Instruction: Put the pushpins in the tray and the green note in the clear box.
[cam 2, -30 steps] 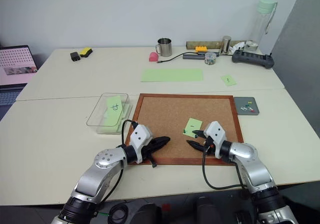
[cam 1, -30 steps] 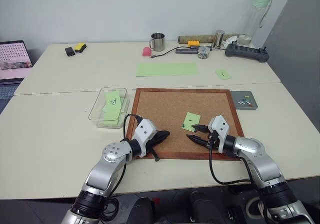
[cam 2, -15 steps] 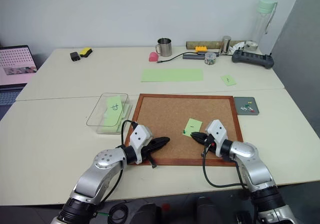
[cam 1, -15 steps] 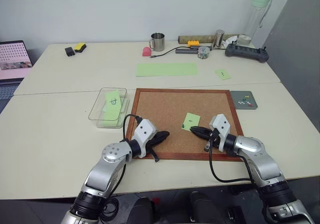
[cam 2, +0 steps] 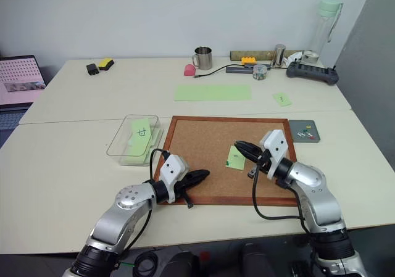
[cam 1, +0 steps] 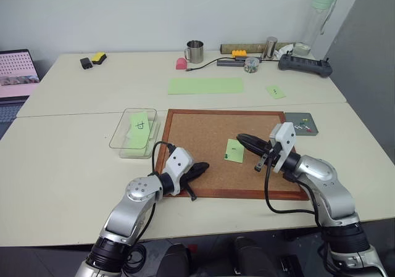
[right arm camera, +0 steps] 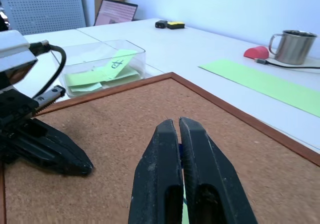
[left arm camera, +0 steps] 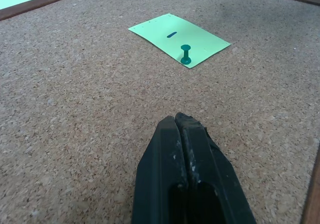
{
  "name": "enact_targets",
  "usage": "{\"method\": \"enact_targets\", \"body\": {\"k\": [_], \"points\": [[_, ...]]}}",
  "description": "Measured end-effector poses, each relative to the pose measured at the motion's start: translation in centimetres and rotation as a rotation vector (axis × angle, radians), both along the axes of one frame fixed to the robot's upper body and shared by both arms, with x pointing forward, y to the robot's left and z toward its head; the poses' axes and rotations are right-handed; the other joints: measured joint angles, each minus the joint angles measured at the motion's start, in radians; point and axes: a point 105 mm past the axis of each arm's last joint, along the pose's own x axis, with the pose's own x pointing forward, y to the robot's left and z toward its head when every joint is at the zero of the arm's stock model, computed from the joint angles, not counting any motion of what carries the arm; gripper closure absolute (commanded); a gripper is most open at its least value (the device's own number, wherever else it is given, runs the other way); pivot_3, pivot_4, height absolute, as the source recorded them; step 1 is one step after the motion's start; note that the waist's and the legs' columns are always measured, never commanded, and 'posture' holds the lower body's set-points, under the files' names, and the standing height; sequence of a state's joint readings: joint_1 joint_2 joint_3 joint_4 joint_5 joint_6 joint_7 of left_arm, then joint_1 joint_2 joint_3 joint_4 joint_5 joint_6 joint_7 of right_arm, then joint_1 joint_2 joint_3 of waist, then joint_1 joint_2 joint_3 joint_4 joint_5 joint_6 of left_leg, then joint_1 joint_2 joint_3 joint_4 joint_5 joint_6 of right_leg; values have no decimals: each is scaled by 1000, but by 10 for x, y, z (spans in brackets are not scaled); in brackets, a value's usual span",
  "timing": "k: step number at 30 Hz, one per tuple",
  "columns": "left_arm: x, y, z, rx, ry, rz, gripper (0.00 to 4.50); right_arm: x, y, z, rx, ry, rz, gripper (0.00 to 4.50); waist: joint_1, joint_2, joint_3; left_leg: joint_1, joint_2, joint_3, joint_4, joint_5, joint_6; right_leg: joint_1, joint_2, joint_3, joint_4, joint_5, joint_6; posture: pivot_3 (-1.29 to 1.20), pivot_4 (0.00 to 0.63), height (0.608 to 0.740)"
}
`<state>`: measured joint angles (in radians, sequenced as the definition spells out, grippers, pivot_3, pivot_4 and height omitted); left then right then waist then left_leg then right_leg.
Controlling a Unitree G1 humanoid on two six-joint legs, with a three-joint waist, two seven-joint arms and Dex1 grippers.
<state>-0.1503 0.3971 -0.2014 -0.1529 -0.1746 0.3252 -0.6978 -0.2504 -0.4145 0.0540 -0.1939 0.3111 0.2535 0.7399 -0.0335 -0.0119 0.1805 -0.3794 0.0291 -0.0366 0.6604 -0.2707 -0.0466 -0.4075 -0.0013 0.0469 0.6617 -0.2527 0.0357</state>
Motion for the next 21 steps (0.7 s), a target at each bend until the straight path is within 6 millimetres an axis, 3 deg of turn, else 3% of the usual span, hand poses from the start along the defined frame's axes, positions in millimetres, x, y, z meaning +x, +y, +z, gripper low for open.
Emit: {"method": "enact_targets", "body": {"k": [3,6,9,12,17,20,21], "points": [[1,0,0,1,0,-1,4500,5,-10,3,31,18,-50,4455,0,0,0,0,0,0,0,0,0,0,0,0,0,0,0,0,150,740],[1,0,0,1,0,-4,4500,26,-38,15,59,1,-207,4455,0,0,0,0,0,1,1,0,0,0,0,0,0,0,0,0,150,740],[1,-2,0,2,-2,-10,4500,59,-95,24,37,-5,-476,4455,1,0,0,0,-1,1,0,0,0,0,-1,1,0,0,0,0,150,740],[0,-2,0,2,0,-16,4500,74,-137,27,5,13,-632,4455,1,0,0,0,0,1,-1,0,1,0,0,1,0,0,-1,0,150,740],[0,-2,-1,3,1,-16,4500,90,-158,5,25,133,-717,4455,0,0,0,0,0,2,0,0,1,0,0,2,1,0,-1,0,150,740],[0,-2,-1,3,1,-18,4500,98,-162,-6,56,202,-737,4455,0,0,0,1,0,3,0,-1,1,0,0,3,0,0,-1,0,150,740],[0,-2,-1,3,0,-18,4500,100,-160,-9,70,222,-736,4251,0,0,0,0,0,3,0,-1,1,0,0,2,0,0,-1,0,150,740]]}}
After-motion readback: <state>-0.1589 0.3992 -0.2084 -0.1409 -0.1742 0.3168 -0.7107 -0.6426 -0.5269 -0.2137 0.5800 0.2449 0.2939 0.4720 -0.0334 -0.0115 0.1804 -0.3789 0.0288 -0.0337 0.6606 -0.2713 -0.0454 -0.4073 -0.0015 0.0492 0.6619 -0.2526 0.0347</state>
